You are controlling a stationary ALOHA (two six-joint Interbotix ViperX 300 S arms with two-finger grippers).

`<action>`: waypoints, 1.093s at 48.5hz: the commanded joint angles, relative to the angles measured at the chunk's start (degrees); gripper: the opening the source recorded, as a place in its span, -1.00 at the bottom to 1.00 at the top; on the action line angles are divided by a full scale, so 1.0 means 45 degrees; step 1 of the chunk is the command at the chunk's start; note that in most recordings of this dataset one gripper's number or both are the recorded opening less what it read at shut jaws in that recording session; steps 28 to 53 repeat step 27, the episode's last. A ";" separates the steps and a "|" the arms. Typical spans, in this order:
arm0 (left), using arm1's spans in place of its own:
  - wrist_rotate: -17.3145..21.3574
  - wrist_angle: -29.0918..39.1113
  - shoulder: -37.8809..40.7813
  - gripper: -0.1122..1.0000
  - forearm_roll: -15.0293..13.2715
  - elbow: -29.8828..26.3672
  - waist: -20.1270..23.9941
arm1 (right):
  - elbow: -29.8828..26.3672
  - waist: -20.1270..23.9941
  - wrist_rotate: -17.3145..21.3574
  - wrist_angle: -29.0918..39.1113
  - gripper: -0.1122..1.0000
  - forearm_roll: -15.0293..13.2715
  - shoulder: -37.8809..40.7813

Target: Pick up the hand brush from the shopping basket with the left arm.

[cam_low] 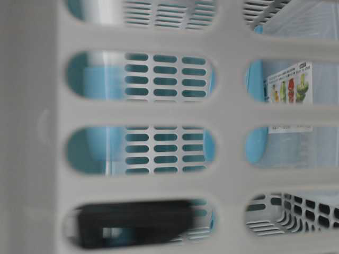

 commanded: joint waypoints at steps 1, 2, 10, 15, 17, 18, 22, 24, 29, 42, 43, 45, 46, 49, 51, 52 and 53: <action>0.0000 0.1953 -0.0547 -0.38 0.0039 -0.1738 0.0156 | -0.0098 0.0000 0.0020 -0.0117 0.58 0.0039 0.0059; 0.0000 0.2324 -0.0547 -0.38 0.0039 -0.2090 0.0195 | -0.0098 0.0020 0.0020 -0.0117 0.58 0.0039 0.0059; -0.0020 0.5000 -0.0195 -0.38 0.0039 -0.4531 0.0352 | -0.0078 0.0020 0.0000 -0.0117 0.58 0.0039 0.0078; -0.0039 0.5840 0.0234 -0.38 0.0059 -0.5254 0.0430 | -0.0039 0.0020 0.0020 -0.0117 0.58 0.0020 0.0059; -0.0039 0.5879 0.0332 -0.38 0.0059 -0.5391 0.0430 | -0.0039 0.0020 0.0000 -0.0117 0.58 0.0039 0.0059; 0.0020 0.5840 0.0391 -0.38 0.0039 -0.5430 0.0449 | -0.0039 0.0000 0.0020 -0.0117 0.58 0.0039 0.0059; 0.0039 0.5801 0.0449 -0.38 0.0039 -0.5430 0.0430 | -0.0039 0.0020 0.0000 -0.0117 0.58 0.0039 0.0059; 0.0059 0.5801 0.0488 -0.38 0.0059 -0.5410 0.0449 | -0.0039 0.0000 0.0020 -0.0117 0.58 0.0039 0.0059; 0.0039 0.5801 0.0508 -0.38 0.0039 -0.5410 0.0449 | -0.0039 0.0020 0.0000 -0.0117 0.58 0.0020 0.0059; 0.0039 0.5801 0.0508 -0.38 0.0039 -0.5410 0.0449 | -0.0039 0.0020 0.0000 -0.0117 0.58 0.0020 0.0059; 0.0039 0.5801 0.0508 -0.38 0.0039 -0.5410 0.0449 | -0.0039 0.0020 0.0000 -0.0117 0.58 0.0020 0.0059; 0.0039 0.5801 0.0508 -0.38 0.0039 -0.5410 0.0449 | -0.0039 0.0020 0.0000 -0.0117 0.58 0.0020 0.0059; 0.0039 0.5801 0.0508 -0.38 0.0039 -0.5410 0.0449 | -0.0039 0.0020 0.0000 -0.0117 0.58 0.0020 0.0059; 0.0039 0.5801 0.0508 -0.38 0.0039 -0.5410 0.0449 | -0.0039 0.0020 0.0000 -0.0117 0.58 0.0020 0.0059; 0.0039 0.5801 0.0508 -0.38 0.0039 -0.5410 0.0449 | -0.0039 0.0020 0.0000 -0.0117 0.58 0.0020 0.0059; 0.0039 0.5801 0.0508 -0.38 0.0039 -0.5410 0.0449 | -0.0039 0.0020 0.0000 -0.0117 0.58 0.0020 0.0059; 0.0039 0.5801 0.0508 -0.38 0.0039 -0.5410 0.0449 | -0.0039 0.0020 0.0000 -0.0117 0.58 0.0020 0.0059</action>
